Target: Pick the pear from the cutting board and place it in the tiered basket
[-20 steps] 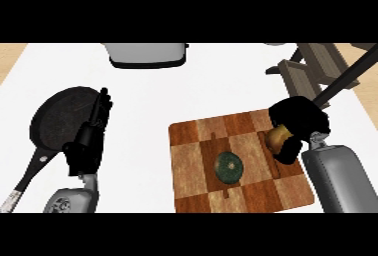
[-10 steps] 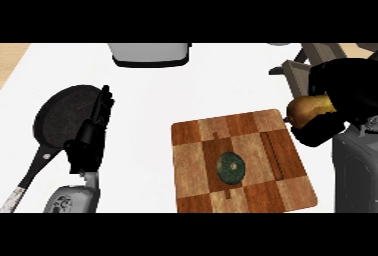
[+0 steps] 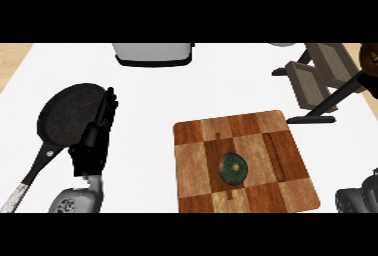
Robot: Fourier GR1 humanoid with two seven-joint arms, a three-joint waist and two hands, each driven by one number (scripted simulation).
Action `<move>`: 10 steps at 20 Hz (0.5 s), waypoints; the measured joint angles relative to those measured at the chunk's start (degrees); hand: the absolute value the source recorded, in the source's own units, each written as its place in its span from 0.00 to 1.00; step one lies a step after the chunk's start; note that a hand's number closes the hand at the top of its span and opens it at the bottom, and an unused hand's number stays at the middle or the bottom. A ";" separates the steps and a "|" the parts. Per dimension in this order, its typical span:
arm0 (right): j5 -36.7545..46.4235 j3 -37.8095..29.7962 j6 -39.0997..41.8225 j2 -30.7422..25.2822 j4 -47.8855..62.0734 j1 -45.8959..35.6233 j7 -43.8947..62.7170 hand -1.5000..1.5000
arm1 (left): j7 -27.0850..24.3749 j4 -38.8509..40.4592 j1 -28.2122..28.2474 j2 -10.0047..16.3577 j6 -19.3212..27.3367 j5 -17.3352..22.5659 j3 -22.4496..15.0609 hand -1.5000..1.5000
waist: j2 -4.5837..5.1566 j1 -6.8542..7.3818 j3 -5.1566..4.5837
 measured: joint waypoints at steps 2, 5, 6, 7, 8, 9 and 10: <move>-0.18 -2.11 1.27 -1.85 2.43 -5.83 0.89 1.00 | -0.74 0.99 -0.32 -0.20 -0.16 0.41 0.27 0.50 | 0.08 0.05 -0.01; -0.81 -5.36 2.46 -4.50 6.24 -12.08 1.86 1.00 | -1.31 0.78 0.24 0.01 -0.45 0.46 0.24 0.50 | 0.16 0.23 0.02; -0.86 -6.60 2.63 -4.86 7.98 -14.22 2.39 1.00 | -1.25 0.59 0.38 0.01 -0.50 0.38 0.08 0.50 | 0.20 0.36 0.02; -1.05 -8.39 2.65 -5.07 10.15 -16.78 2.85 1.00 | -0.84 0.90 -0.42 0.06 -0.52 0.42 0.29 0.50 | 0.26 0.45 0.02; -1.20 -10.31 2.39 -4.86 12.14 -18.61 3.48 1.00 | -0.50 0.93 -0.88 0.00 -0.56 0.33 0.15 0.50 | 0.33 0.60 0.03; -1.27 -12.30 2.14 -4.56 13.98 -20.49 4.23 1.00 | -0.78 1.08 -0.75 0.08 -0.81 0.48 0.17 0.50 | 0.39 0.77 0.03; -1.34 -14.14 1.95 -4.19 15.59 -22.40 5.02 1.00 | -0.42 1.00 -1.17 -0.10 -0.70 0.33 -0.01 0.50 | 0.43 0.85 0.04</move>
